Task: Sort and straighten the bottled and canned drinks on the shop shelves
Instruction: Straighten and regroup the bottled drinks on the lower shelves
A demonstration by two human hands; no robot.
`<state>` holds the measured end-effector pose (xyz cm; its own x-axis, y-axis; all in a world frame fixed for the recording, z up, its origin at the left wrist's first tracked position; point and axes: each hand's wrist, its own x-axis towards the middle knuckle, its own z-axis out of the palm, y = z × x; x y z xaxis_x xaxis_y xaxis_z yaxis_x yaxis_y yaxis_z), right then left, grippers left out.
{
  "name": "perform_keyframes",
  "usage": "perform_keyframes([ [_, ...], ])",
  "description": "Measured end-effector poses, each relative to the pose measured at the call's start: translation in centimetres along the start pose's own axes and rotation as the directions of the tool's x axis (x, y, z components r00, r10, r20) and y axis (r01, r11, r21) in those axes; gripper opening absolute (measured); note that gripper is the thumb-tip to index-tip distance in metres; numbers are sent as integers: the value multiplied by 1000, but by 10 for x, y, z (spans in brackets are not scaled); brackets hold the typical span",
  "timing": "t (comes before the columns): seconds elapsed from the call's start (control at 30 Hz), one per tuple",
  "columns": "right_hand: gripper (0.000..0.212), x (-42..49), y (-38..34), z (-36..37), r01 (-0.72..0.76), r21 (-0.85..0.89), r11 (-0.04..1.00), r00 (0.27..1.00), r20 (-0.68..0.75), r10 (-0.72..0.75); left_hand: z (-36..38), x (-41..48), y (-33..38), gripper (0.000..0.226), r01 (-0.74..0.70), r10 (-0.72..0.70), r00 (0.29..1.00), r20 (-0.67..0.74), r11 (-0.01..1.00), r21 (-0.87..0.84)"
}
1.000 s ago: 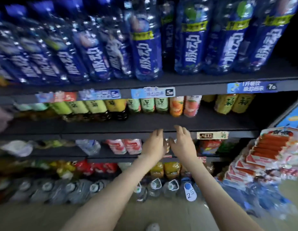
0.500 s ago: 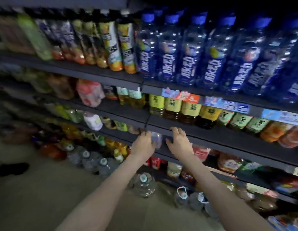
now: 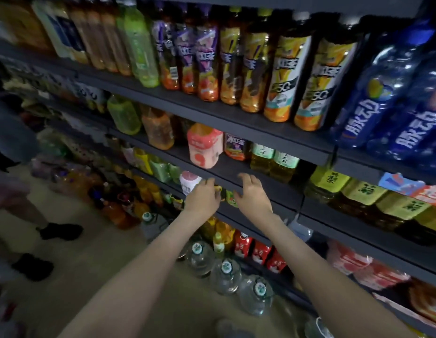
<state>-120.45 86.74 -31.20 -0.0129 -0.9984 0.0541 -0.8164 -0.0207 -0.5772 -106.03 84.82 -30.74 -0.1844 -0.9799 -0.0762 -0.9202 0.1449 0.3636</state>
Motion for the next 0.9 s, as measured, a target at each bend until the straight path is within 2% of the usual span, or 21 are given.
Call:
perform_keyframes([
  [0.3, 48, 116, -88, 77, 83, 96, 992, 992, 81, -91, -45, 83, -117, 41, 108, -111, 993, -51, 993, -50],
  [0.43, 49, 158, -131, 123, 81, 88, 993, 990, 110, -90, -62, 113, -181, 46, 102, -103, 994, -45, 994, -22],
  [0.57, 49, 209, -181, 168, 20, 55, 998, 997, 72, -24, -91, 158, -256, 44, 64, -62, 997, -47, 998, 29],
  [0.73, 54, 268, -249, 220, -112, 78, 991, 993, -20, 114, -136, 206, -352, 44, -60, 60, 998, 6, 995, 84],
  [0.8, 49, 287, -277, 240, -129, 117, 985, 989, -56, 137, -156, 224, -389, 45, -78, 78, 997, 9, 994, 77],
  [0.9, 48, 316, -314, 265, -137, 128, 982, 989, -33, 142, -183, 255, -434, 47, -89, 87, 996, 30, 993, 75],
])
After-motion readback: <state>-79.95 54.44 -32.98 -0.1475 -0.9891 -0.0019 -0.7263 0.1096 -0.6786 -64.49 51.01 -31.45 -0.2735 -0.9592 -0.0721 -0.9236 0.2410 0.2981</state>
